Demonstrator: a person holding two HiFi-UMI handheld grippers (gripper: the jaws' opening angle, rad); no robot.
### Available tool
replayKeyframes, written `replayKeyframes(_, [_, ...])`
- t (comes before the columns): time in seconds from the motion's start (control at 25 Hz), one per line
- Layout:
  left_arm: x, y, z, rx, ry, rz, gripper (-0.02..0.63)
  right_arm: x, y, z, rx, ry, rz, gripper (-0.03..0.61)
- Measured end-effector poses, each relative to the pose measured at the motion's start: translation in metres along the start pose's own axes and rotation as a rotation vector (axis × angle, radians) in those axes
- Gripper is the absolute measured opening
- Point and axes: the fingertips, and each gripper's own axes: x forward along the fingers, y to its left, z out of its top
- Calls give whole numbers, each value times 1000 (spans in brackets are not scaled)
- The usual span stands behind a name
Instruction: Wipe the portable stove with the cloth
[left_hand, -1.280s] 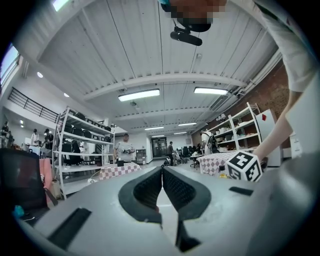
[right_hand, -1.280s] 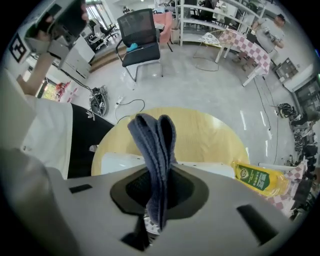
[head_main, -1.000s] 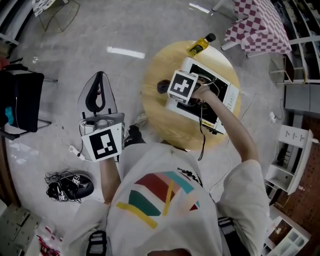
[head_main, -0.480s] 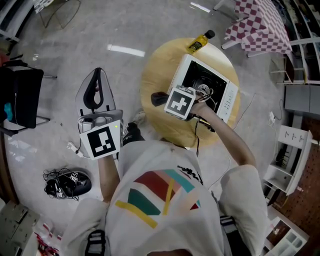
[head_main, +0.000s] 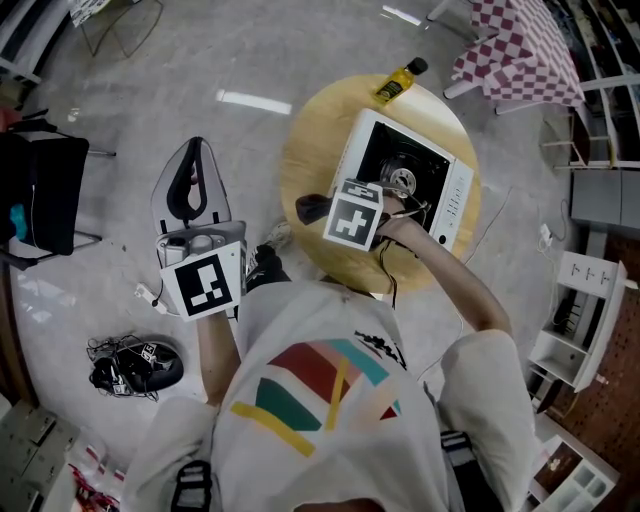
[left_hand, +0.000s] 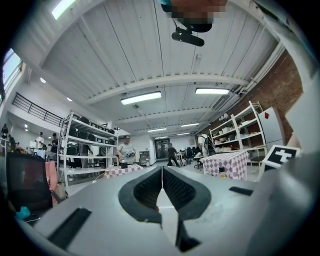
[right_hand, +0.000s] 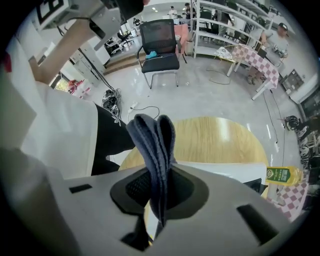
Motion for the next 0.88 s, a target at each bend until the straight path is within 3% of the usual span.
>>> replayKeyframes(0.4, [2,-3,7,-1,-18,-4,8,0,-1,3,5,-25,-17,35])
replayKeyframes(0.56, [6,-10,11,12,-24,-32,6,-10,-12,5,32,-76,-74,35])
replayKeyframes(0.68, [13,-25,20,15,-44,-68,8,-36,-35,8,88,-169,-163,35])
replayKeyframes(0.88, [24,-64,52,-32,-89,-126,6,-119,-75,1,255,-419,-352,35])
